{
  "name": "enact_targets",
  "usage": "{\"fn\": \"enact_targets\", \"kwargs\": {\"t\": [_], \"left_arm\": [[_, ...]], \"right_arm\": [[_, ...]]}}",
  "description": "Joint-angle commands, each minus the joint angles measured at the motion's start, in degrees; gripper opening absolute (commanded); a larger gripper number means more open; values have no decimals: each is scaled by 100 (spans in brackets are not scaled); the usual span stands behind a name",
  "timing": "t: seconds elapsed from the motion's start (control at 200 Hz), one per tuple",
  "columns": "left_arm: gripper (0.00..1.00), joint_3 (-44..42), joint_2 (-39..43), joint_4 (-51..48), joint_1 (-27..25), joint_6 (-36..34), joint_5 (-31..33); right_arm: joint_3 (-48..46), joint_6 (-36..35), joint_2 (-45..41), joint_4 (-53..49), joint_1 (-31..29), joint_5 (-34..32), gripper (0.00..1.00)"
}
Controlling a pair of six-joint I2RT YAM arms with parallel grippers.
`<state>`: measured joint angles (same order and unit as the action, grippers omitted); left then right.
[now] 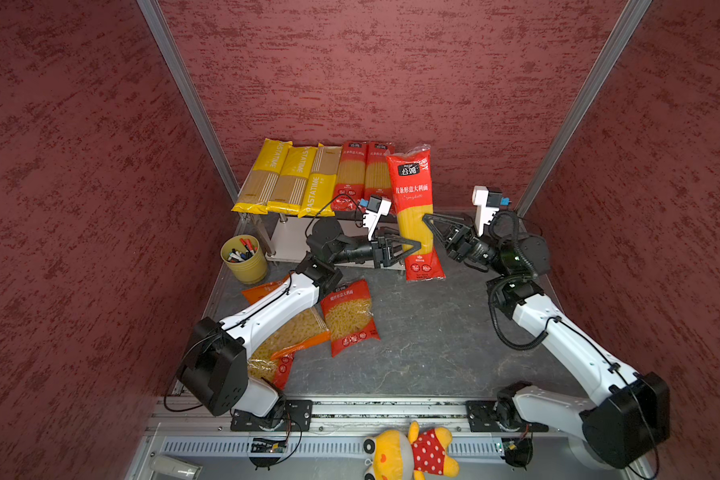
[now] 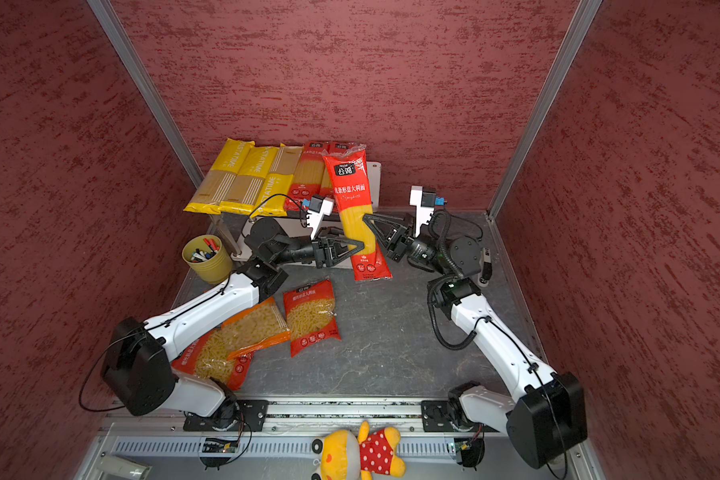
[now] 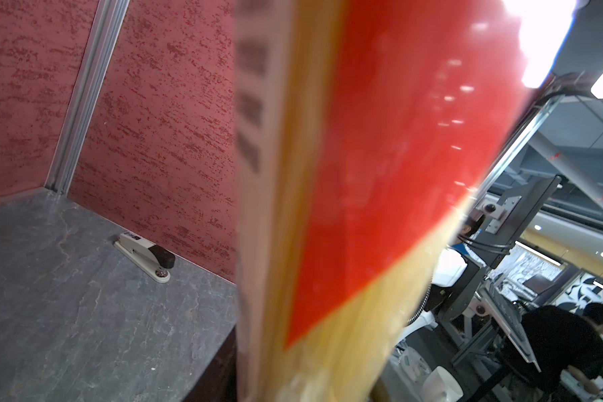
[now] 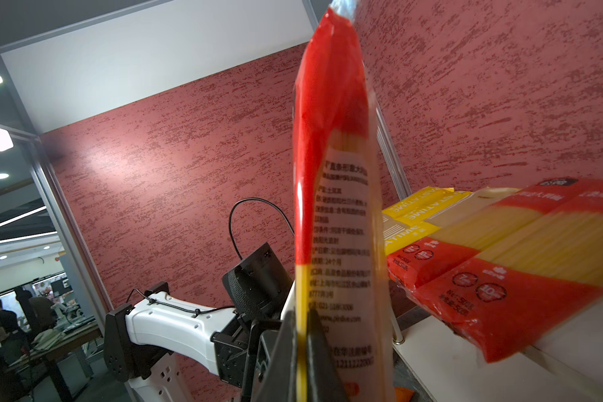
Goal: Place and organize the pasta boxes and bags onto the shelf
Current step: 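Carry the upright pack toward the shelf while the left gripper grasps its side, then lift the pack onto the shelf top with both grippers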
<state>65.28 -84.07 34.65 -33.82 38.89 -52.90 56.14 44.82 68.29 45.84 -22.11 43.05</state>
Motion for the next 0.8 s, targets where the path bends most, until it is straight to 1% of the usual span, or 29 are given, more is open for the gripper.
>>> {"fn": "enact_targets", "kwargs": {"t": [0.0, 0.06, 0.205, 0.291, 0.371, 0.426, 0.476, 0.571, 0.606, 0.721, 0.797], "left_arm": [[37, 110, 111, 104, 7, -31, -29], [32, 103, 121, 100, 10, -49, -37], [25, 99, 137, 34, 18, -49, -28], [21, 77, 167, -23, 58, -53, 19], [16, 39, 196, -87, 138, 4, 130], [12, 14, 216, -152, 196, 26, 189], [11, 16, 273, -267, 259, 9, 225], [10, 141, 401, -677, 382, -153, 265], [10, 180, 458, -982, 420, -223, 270], [10, 347, 554, -1375, 489, -415, 292], [10, 454, 506, -1413, 526, -398, 288]], "right_arm": [[184, 14, -123, 744, -54, -262, 0], [142, -7, -124, 687, -53, -325, 1], [-23, -220, -205, 285, -63, -611, 16], [-178, -355, -299, 66, -57, -724, 22], [-369, -448, -435, -177, -55, -824, 30], [-508, -616, -589, -440, -50, -969, 38], [-603, -819, -746, -864, -54, -1200, 45], [-594, -1382, -1019, -2183, -48, -1679, 54], [-572, -1521, -1076, -2624, -50, -1815, 58], [-530, -1704, -1073, -3757, -56, -2032, 66], [-649, -1603, -1028, -3987, -58, -2019, 68]]}}
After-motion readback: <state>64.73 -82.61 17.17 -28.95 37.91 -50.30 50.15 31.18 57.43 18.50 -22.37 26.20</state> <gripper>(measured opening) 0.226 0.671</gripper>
